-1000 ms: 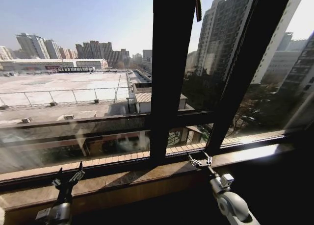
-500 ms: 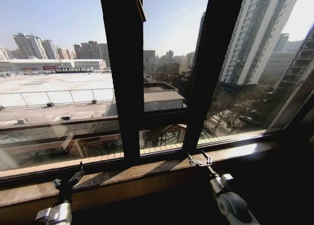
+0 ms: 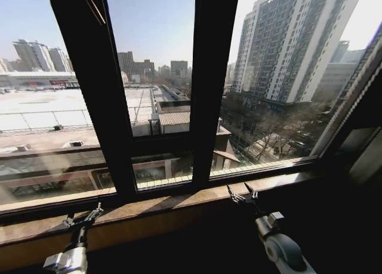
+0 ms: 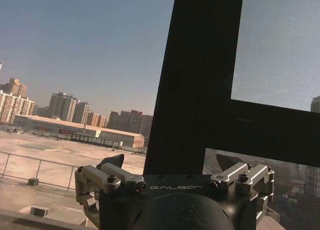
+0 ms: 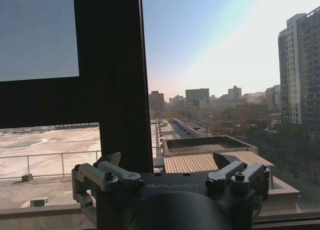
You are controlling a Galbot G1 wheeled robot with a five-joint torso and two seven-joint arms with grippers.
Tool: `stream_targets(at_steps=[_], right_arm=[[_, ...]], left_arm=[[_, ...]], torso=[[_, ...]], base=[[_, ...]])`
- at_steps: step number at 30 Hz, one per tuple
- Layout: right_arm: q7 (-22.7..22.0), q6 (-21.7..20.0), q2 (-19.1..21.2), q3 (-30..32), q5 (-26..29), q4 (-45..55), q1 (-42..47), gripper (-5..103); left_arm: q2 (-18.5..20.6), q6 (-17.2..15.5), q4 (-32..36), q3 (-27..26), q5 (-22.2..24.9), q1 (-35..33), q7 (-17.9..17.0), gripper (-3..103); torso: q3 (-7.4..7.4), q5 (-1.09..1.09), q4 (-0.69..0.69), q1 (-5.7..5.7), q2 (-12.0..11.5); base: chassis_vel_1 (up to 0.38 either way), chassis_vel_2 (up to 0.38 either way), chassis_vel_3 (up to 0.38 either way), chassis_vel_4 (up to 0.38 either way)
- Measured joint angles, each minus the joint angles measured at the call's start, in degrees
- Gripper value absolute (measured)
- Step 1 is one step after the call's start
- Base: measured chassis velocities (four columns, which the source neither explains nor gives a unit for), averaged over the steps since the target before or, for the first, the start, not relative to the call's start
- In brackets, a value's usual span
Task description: Open the curtains by pulling them apart, changing their state from closed to fully open.
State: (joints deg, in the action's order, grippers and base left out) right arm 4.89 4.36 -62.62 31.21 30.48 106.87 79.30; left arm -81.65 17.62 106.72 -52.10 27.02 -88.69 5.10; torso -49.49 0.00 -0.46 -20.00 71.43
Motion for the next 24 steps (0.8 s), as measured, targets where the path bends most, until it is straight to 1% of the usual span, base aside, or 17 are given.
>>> stream_targets(at_steps=[2, 4, 9, 14, 18, 21, 22, 24], right_arm=[[0.00, 0.00, 0.00, 0.00, 0.00, 0.00, 0.00, 100], [0.00, 0.00, 0.00, 0.00, 0.00, 0.00, 0.00, 100], [0.00, 0.00, 0.00, 0.00, 0.00, 0.00, 0.00, 100], [-0.01, 0.00, 0.01, 0.01, 0.00, 0.00, 0.00, 100], [-0.01, 0.00, 0.01, 0.02, 0.00, -0.01, 0.00, 100], [-0.01, 0.00, 0.00, 0.00, 0.00, 0.00, 0.00, 100], [-0.01, 0.00, -0.01, -0.01, 0.00, 0.00, 0.00, 100], [0.01, 0.00, -0.01, -0.02, 0.00, 0.00, 0.00, 100]], left_arm=[[0.00, 0.00, 0.00, 0.00, 0.00, 0.00, 0.00, 100], [0.00, 0.00, 0.00, 0.00, 0.00, 0.00, 0.00, 100], [0.00, 0.00, 0.00, 0.00, 0.00, 0.00, 0.00, 100], [-0.01, 0.00, 0.00, 0.01, 0.00, 0.00, 0.02, 100], [-0.01, 0.00, 0.00, 0.02, 0.00, 0.00, 0.02, 100], [0.01, 0.00, 0.00, 0.01, 0.00, 0.00, 0.02, 100], [0.02, 0.00, -0.01, -0.02, 0.00, 0.00, -0.03, 100], [0.03, 0.00, -0.01, -0.05, -0.01, 0.00, -0.05, 100]], torso=[[0.00, 0.03, 0.00, 0.00, 0.00], [0.00, -0.01, 0.00, -0.01, -0.01], [0.00, 0.00, -0.01, 0.00, 0.00], [0.00, 0.04, -0.01, 0.00, 0.00], [0.00, 0.04, -0.02, 0.00, -0.01], [0.00, 0.00, -0.01, 0.00, -0.01], [0.00, -0.06, 0.01, -0.01, -0.01], [0.00, -0.04, 0.01, 0.00, 0.00]], base=[[-0.352, -0.341, 0.368, 0.355], [-0.354, -0.354, 0.350, 0.358], [-0.352, -0.347, 0.365, 0.348], [-0.252, -0.230, 0.251, 0.239], [-0.044, -0.098, 0.128, 0.039], [0.000, 0.000, 0.000, 0.000], [0.029, 0.057, -0.049, -0.013], [0.057, 0.039, -0.054, -0.025]])
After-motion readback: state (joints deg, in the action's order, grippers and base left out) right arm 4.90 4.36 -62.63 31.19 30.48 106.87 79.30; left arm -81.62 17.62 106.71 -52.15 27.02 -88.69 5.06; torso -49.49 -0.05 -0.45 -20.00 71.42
